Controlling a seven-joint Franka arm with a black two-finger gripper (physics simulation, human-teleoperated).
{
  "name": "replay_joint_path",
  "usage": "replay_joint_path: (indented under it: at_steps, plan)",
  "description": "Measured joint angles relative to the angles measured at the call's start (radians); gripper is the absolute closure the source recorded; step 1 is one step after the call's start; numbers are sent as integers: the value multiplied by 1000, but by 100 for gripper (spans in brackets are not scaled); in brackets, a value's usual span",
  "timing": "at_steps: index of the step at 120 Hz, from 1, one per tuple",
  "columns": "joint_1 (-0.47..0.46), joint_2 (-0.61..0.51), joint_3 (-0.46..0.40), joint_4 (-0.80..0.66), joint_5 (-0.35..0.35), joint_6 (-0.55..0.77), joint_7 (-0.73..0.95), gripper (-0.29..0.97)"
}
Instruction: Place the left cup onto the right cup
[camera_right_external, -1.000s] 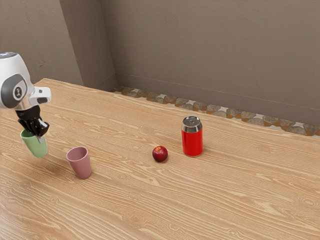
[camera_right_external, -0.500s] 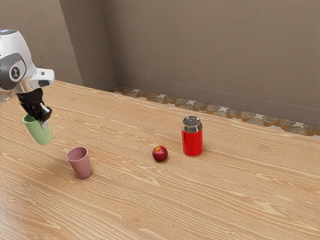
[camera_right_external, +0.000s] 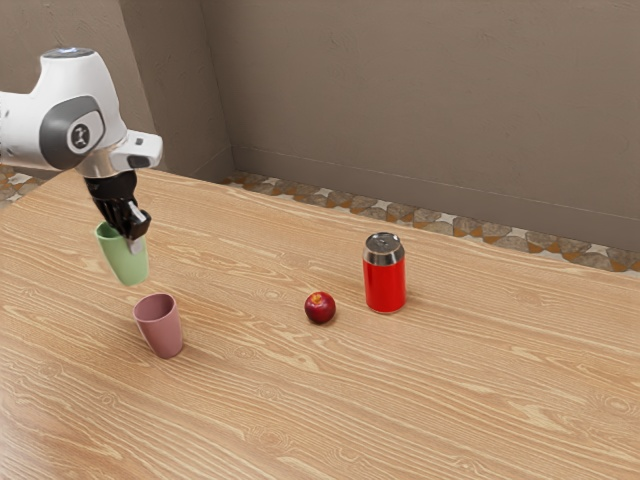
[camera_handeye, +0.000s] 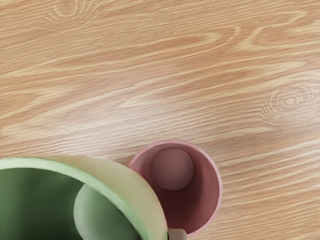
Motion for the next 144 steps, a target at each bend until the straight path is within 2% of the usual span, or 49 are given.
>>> replay_joint_path:
  at_steps: [15,55,144]
  plan:
    - [-5,-11,-31,-14,-3,-6,0,78]
    - [-7,-2,-52,-51,-4,-9,1,78]
    - [-12,108,-61,-1,-1,8,-3,78]
